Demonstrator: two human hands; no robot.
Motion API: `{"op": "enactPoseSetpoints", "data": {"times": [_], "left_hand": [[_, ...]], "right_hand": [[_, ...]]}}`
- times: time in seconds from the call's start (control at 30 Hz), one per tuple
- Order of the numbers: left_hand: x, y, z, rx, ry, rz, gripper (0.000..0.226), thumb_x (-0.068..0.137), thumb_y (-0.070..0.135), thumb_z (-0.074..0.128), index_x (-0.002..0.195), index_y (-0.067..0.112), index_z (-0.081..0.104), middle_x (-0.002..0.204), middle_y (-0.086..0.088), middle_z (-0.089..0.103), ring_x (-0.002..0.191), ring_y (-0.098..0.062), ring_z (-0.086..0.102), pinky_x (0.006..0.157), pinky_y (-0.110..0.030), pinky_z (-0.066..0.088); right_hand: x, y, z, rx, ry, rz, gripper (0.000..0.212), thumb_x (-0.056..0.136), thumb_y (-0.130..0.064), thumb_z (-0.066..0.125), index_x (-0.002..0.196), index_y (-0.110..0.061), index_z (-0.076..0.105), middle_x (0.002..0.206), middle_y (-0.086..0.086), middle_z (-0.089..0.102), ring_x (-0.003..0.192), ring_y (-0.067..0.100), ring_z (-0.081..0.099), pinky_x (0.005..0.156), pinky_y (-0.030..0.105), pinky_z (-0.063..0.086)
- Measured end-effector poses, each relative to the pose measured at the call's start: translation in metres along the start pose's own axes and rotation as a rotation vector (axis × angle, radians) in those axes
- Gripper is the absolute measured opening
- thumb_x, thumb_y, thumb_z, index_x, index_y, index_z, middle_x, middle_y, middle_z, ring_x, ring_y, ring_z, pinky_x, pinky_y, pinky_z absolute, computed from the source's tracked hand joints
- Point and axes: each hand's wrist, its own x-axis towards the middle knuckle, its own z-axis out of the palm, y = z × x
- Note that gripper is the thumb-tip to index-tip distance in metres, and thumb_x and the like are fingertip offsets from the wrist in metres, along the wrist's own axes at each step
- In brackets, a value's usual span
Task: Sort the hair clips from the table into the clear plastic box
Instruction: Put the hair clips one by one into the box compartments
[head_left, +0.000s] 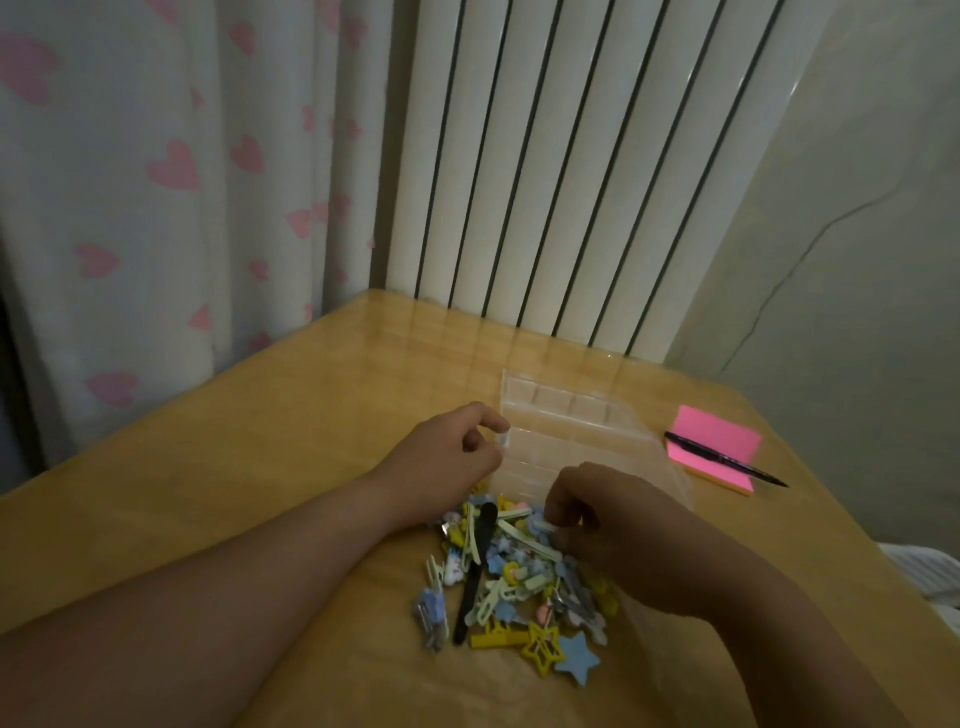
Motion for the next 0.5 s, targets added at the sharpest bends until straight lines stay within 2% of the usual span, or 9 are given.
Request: {"op": "enactPoseSetpoints", "data": {"times": [0.1, 0.2, 0.37, 0.5], "left_hand": [[0.000, 0.001, 0.000, -0.004, -0.004, -0.008, 0.022, 0.104, 0.030, 0.060, 0.125, 0.035, 0.065, 0.084, 0.008, 0.060, 0.072, -0.009, 0.055, 0.068, -0.029, 0.046], [-0.001, 0.003, 0.000, -0.010, -0.005, -0.012, 0.024, 0.103, 0.029, 0.061, 0.126, 0.033, 0.065, 0.085, 0.008, 0.061, 0.072, -0.008, 0.055, 0.067, -0.027, 0.046], [-0.001, 0.004, -0.001, -0.007, -0.016, -0.023, 0.025, 0.104, 0.030, 0.060, 0.128, 0.033, 0.064, 0.088, 0.008, 0.062, 0.069, -0.007, 0.054, 0.064, -0.026, 0.044], [-0.002, 0.004, -0.001, -0.002, -0.014, -0.026, 0.026, 0.104, 0.030, 0.060, 0.129, 0.033, 0.063, 0.089, 0.008, 0.062, 0.066, -0.004, 0.053, 0.062, -0.023, 0.043]], "right_hand": [[-0.002, 0.002, -0.003, 0.067, 0.001, 0.033, 0.009, 0.103, -0.029, 0.061, 0.101, -0.038, 0.058, 0.101, -0.015, 0.062, 0.090, 0.005, 0.058, 0.077, 0.022, 0.052], [-0.002, 0.001, -0.005, 0.100, -0.012, 0.064, 0.014, 0.103, -0.029, 0.063, 0.108, -0.040, 0.057, 0.103, -0.016, 0.065, 0.093, 0.004, 0.060, 0.082, 0.024, 0.054], [-0.005, 0.001, -0.010, 0.006, -0.045, 0.106, 0.016, 0.101, -0.034, 0.066, 0.106, -0.041, 0.053, 0.102, -0.013, 0.064, 0.090, 0.005, 0.061, 0.077, 0.024, 0.054], [-0.005, -0.002, -0.011, 0.031, -0.093, 0.109, 0.014, 0.102, -0.032, 0.065, 0.110, -0.042, 0.060, 0.105, -0.015, 0.066, 0.093, 0.002, 0.063, 0.081, 0.022, 0.056]]}}
